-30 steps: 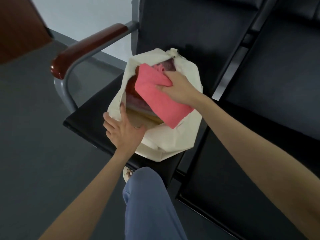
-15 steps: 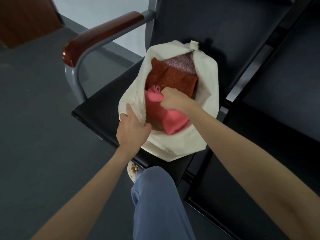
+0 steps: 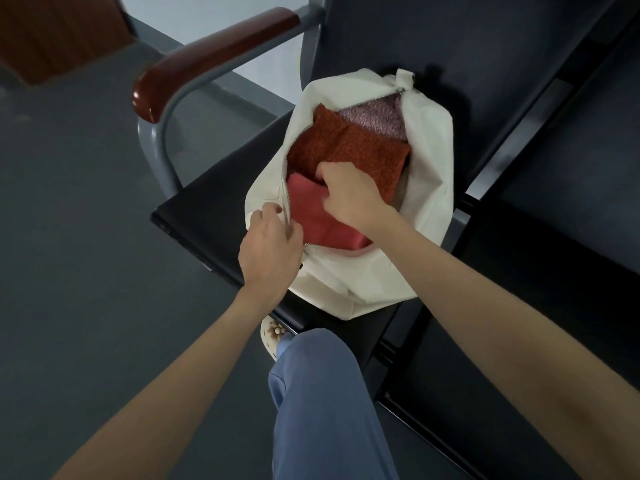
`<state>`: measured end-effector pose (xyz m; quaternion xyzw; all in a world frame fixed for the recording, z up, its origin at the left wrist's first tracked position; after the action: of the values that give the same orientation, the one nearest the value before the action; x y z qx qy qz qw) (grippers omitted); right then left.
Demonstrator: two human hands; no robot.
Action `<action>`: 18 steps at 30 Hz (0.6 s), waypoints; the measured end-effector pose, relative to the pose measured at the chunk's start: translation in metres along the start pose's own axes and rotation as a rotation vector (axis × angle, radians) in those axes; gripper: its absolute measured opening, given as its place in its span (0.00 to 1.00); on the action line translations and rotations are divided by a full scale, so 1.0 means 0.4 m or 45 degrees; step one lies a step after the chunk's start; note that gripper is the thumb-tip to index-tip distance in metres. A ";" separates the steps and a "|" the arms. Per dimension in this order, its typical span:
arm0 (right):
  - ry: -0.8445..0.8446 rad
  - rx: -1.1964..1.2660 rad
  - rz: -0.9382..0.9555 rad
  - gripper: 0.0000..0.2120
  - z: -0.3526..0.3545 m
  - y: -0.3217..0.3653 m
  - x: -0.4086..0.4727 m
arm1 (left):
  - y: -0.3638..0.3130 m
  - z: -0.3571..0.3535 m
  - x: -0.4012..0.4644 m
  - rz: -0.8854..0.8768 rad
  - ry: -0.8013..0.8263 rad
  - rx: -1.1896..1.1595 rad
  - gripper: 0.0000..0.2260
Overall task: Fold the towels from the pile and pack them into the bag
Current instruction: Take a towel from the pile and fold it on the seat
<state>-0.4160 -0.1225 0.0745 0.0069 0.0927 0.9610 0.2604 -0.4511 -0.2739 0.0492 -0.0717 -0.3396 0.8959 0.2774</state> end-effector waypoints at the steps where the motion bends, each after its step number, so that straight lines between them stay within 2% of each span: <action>1: -0.109 -0.032 0.045 0.13 0.006 -0.002 -0.017 | 0.002 -0.001 0.005 -0.013 -0.031 0.040 0.17; 2: -0.139 -0.002 0.101 0.13 0.004 -0.009 -0.027 | 0.004 -0.002 0.011 -0.032 -0.058 0.072 0.18; 3: -0.074 0.063 0.160 0.13 -0.001 -0.018 -0.033 | 0.006 -0.003 0.017 -0.065 -0.071 0.101 0.19; 6: 0.415 0.096 0.304 0.20 -0.042 -0.040 -0.032 | 0.006 -0.010 0.031 -0.168 -0.003 0.127 0.17; 8: 0.551 -0.030 0.392 0.23 -0.062 -0.047 -0.024 | 0.006 -0.013 0.035 -0.194 0.032 0.083 0.15; 11: 0.535 0.002 0.526 0.12 -0.080 -0.027 -0.004 | 0.006 -0.009 0.036 -0.226 0.049 0.037 0.11; 12: 0.538 0.014 0.529 0.05 -0.086 -0.019 0.006 | 0.008 -0.008 0.037 -0.236 0.060 0.038 0.11; 13: 0.532 0.023 0.519 0.02 -0.091 -0.011 0.015 | 0.010 -0.007 0.039 -0.244 0.068 0.045 0.11; 18: 0.442 -0.052 0.393 0.07 -0.118 0.005 0.041 | 0.021 0.000 0.033 -0.294 0.117 0.053 0.18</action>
<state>-0.4340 -0.1244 0.0281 -0.1496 0.1146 0.9779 0.0904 -0.4658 -0.2722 0.0446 -0.0672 -0.3140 0.8606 0.3953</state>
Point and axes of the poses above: each hand's wrist, its own x-axis towards the middle knuckle, its own z-axis out of the back of the hand, y = z × x, the point moved 2 cm from there along x, towards the middle knuckle, and after that the axes turned 2 degrees about y, right-handed, at the moved point
